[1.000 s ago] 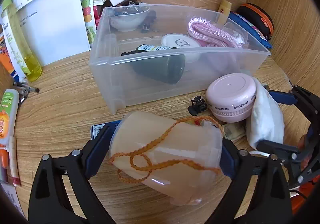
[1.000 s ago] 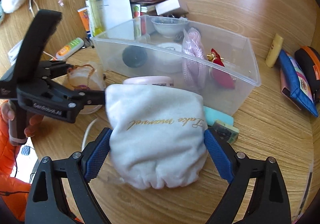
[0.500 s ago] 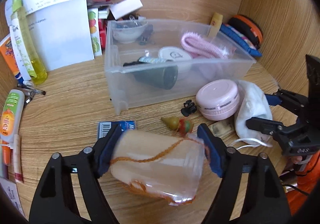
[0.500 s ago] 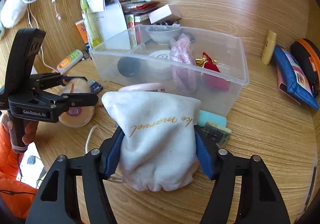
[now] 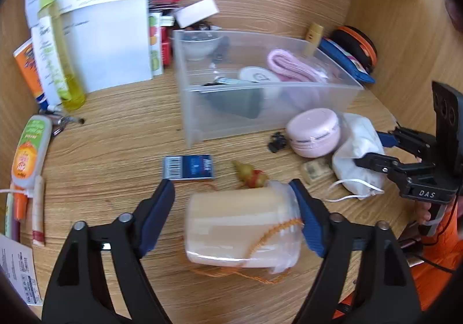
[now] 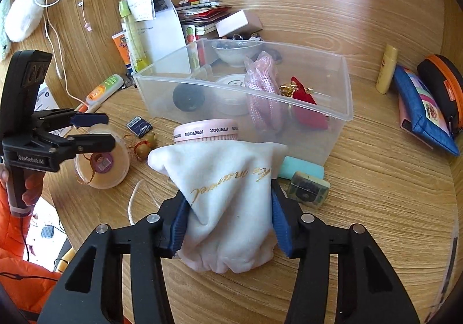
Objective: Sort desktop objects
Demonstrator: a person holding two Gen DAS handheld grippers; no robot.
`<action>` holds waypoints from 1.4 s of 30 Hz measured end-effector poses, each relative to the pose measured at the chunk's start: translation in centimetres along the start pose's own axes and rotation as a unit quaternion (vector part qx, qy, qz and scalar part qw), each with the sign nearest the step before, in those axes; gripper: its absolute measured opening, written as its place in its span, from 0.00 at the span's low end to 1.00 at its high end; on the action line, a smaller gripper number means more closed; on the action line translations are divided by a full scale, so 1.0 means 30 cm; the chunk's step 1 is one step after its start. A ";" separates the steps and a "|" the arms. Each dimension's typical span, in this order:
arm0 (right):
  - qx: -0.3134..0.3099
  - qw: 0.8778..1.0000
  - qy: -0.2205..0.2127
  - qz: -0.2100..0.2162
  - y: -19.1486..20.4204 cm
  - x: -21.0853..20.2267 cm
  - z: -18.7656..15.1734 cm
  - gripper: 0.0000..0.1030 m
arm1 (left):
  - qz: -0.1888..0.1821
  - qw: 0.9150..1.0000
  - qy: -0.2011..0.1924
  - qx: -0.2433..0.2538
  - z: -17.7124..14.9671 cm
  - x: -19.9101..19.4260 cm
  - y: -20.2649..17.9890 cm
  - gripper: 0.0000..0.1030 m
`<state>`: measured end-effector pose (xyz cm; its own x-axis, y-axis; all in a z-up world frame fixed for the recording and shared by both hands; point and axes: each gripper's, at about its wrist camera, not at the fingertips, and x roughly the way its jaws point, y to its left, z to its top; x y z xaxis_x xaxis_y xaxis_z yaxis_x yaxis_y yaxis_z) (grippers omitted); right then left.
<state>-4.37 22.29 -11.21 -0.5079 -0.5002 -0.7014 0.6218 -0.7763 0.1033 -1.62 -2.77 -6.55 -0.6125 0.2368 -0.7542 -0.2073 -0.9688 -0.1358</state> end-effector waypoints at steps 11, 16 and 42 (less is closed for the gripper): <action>-0.001 1.000 0.001 0.002 -0.007 -0.005 0.001 0.46 | -0.006 0.997 -0.023 -0.079 0.015 -0.078 0.142 0.79; -0.001 1.000 0.000 0.002 -0.008 -0.003 0.001 0.46 | -0.002 0.998 -0.017 -0.066 0.012 -0.092 0.135 0.84; 0.020 0.997 -0.077 0.024 -0.048 -0.157 0.072 0.35 | 0.004 0.995 -0.034 -0.091 0.033 -0.015 0.109 0.64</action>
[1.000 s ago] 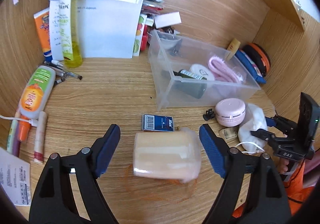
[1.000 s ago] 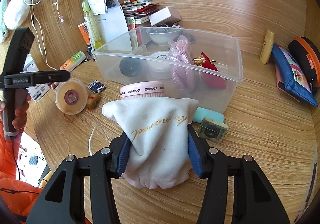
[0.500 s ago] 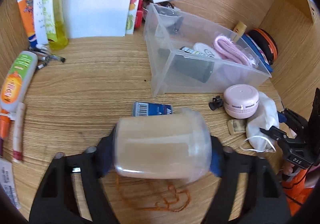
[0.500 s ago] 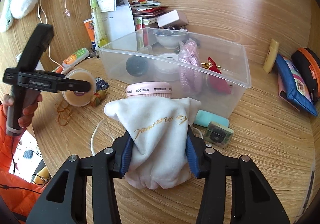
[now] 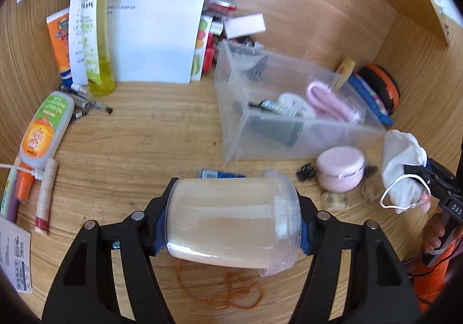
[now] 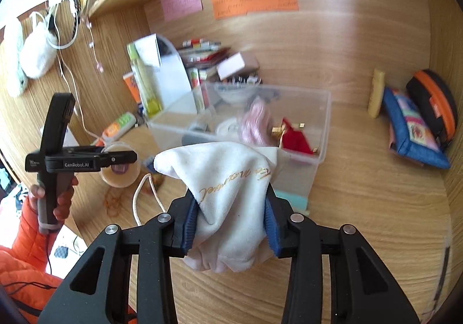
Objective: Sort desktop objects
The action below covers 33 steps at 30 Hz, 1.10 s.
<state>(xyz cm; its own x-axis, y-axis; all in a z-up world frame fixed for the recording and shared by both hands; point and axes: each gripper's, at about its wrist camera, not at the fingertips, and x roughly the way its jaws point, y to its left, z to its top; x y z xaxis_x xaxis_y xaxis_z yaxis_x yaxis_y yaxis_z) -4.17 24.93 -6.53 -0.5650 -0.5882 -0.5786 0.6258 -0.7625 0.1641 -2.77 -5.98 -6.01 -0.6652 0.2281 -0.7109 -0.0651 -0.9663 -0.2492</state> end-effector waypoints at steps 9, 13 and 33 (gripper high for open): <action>-0.009 0.999 -0.048 -0.024 -0.013 -0.047 0.098 0.35 | -0.005 0.999 -0.041 0.007 0.097 -0.039 -0.047 0.65; -0.006 0.998 -0.060 -0.028 -0.028 -0.043 0.140 0.35 | -0.008 0.998 -0.056 0.007 0.148 -0.047 -0.058 0.64; 0.052 0.995 -0.077 -0.026 -0.156 0.110 0.302 0.36 | -0.029 0.994 -0.099 0.019 0.380 0.045 -0.129 0.65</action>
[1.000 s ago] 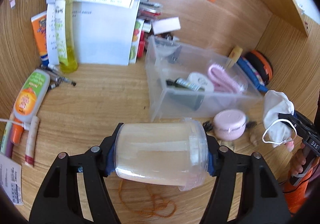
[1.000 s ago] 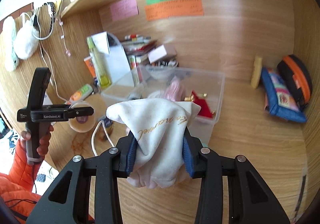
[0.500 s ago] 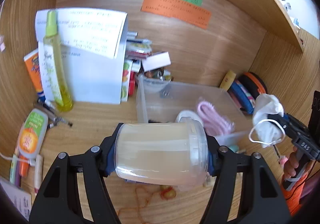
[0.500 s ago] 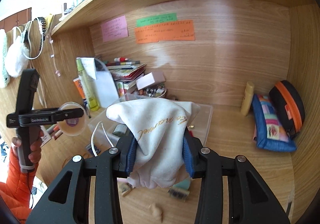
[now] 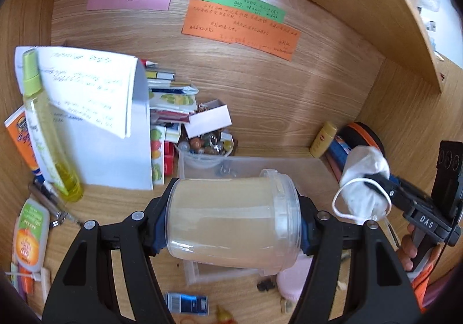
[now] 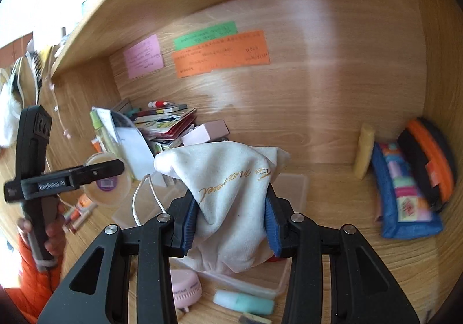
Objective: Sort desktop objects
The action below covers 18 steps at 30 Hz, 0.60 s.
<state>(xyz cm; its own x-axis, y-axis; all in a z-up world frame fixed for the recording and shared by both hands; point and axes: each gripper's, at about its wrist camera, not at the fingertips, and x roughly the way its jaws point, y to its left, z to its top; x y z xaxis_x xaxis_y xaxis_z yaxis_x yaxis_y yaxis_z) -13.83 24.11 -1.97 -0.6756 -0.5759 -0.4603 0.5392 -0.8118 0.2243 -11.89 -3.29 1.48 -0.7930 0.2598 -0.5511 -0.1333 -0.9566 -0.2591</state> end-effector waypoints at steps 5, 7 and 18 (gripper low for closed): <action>0.017 0.999 0.033 -0.025 -0.034 0.091 -0.028 0.36 | -0.007 1.000 0.014 -0.014 0.024 0.102 0.003 0.64; 0.015 0.998 0.041 -0.036 -0.038 0.112 -0.040 0.36 | -0.004 1.000 0.020 -0.014 0.030 0.136 -0.001 0.65; -0.006 0.994 0.072 -0.080 -0.029 0.199 -0.079 0.36 | 0.017 0.998 0.050 0.020 -0.029 0.241 -0.032 0.64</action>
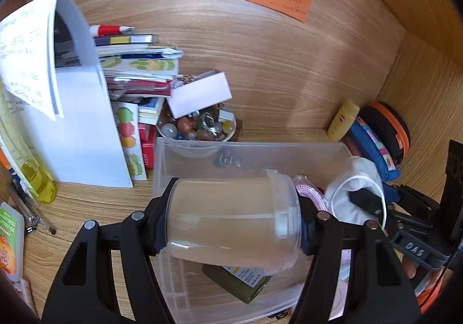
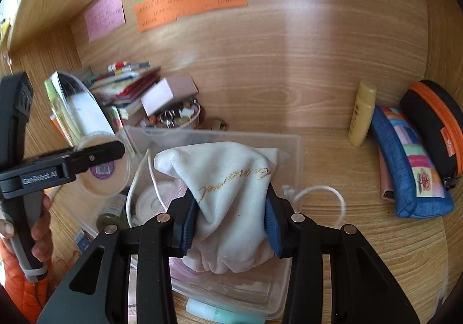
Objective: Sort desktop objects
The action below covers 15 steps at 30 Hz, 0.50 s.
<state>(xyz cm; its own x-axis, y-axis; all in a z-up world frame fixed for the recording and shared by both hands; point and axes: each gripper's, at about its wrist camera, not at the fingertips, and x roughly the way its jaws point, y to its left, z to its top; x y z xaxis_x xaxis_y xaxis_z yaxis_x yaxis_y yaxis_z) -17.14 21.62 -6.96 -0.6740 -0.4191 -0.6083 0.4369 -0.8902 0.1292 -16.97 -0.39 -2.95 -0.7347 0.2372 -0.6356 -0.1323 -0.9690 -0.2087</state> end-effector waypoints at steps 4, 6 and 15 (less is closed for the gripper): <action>-0.027 0.999 0.001 -0.021 0.033 0.017 -0.024 0.36 | -0.005 1.000 -0.009 0.008 -0.014 0.000 -0.019 0.64; -0.030 0.999 -0.003 -0.020 0.042 0.016 -0.031 0.36 | -0.002 1.000 -0.011 0.009 -0.018 0.005 -0.021 0.64; -0.028 0.999 0.002 -0.026 0.045 0.041 -0.051 0.40 | 0.013 1.000 0.004 0.015 -0.028 0.033 -0.028 0.64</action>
<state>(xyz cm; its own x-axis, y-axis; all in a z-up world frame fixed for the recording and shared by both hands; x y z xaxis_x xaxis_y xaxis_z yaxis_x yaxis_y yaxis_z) -16.47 20.18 -8.74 -0.6942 -0.3714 -0.6166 0.4339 -0.8994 0.0532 -17.04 0.71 -4.04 -0.7332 0.2117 -0.6462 -0.1324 -0.9766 -0.1697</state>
